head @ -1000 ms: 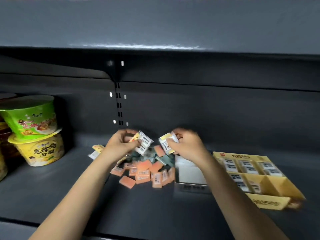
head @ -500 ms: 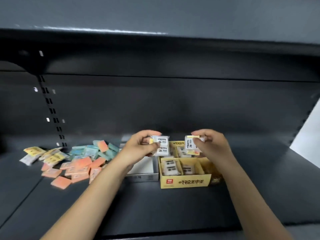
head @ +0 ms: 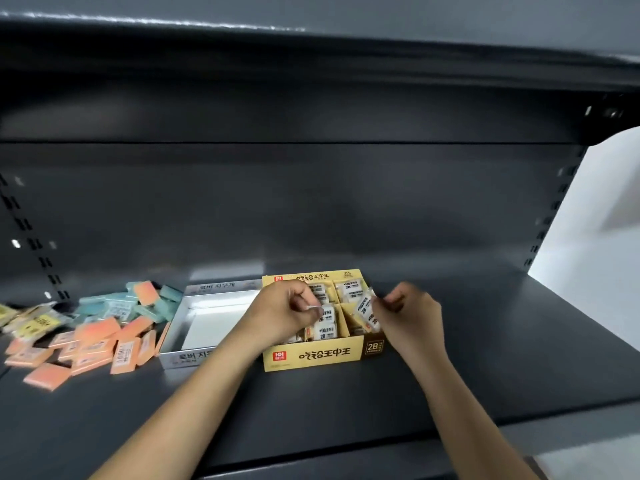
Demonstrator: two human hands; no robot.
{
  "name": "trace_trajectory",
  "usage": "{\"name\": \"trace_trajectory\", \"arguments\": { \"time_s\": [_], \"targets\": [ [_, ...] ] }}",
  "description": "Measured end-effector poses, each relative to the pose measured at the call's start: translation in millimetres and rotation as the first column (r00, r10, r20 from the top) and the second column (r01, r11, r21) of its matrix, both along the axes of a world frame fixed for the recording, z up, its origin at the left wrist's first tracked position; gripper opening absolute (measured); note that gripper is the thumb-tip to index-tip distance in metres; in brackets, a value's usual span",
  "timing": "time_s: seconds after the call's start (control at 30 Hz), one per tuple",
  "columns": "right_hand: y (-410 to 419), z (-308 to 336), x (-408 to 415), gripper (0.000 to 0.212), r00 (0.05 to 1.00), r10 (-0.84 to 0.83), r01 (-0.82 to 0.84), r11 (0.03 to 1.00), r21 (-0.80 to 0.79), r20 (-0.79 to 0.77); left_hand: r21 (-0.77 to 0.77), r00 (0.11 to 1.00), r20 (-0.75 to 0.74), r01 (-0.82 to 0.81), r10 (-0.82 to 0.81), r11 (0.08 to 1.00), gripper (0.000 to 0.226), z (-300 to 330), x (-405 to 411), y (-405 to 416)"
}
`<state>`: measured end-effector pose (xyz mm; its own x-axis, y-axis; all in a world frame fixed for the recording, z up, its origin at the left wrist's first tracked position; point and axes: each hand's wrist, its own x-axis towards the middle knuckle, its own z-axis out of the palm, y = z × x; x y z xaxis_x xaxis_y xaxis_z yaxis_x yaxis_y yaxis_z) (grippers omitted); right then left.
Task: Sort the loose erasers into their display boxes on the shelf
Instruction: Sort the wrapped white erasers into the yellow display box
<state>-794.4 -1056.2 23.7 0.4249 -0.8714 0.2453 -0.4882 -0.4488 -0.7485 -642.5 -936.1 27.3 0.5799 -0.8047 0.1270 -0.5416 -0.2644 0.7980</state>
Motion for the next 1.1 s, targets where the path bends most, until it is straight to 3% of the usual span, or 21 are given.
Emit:
{"name": "trace_trajectory", "arguments": {
  "time_s": [0.13, 0.27, 0.4, 0.67, 1.1],
  "targets": [
    [5, -5, 3, 0.019, 0.999, 0.010, -0.011, 1.000, -0.025, -0.038, 0.086, 0.984, 0.169, 0.037, -0.051, 0.996, 0.010, -3, 0, 0],
    [8, -12, 8, 0.021, 0.992, 0.055, -0.057, 0.998, -0.017, -0.115, 0.101, 0.906, 0.424, -0.075, 0.025, 0.992, 0.009, -4, -1, -3],
    [5, -11, 7, 0.026, 0.988, 0.046, -0.061, 0.994, -0.094, -0.149, 0.093, 0.892, 0.451, -0.078, 0.027, 0.993, 0.014, -5, 1, -5],
    [-4, -11, 6, 0.016, 0.988, 0.015, -0.031, 0.994, -0.101, -0.155, 0.045, 0.924, 0.376, -0.091, 0.067, 0.995, 0.027, 4, 19, 12],
    [42, 19, 56, 0.020, 0.988, 0.152, -0.148, 0.975, -0.169, 0.010, -0.025, 0.901, 0.378, -0.219, 0.212, 0.975, 0.030, 10, 71, 79]
  ]
}}
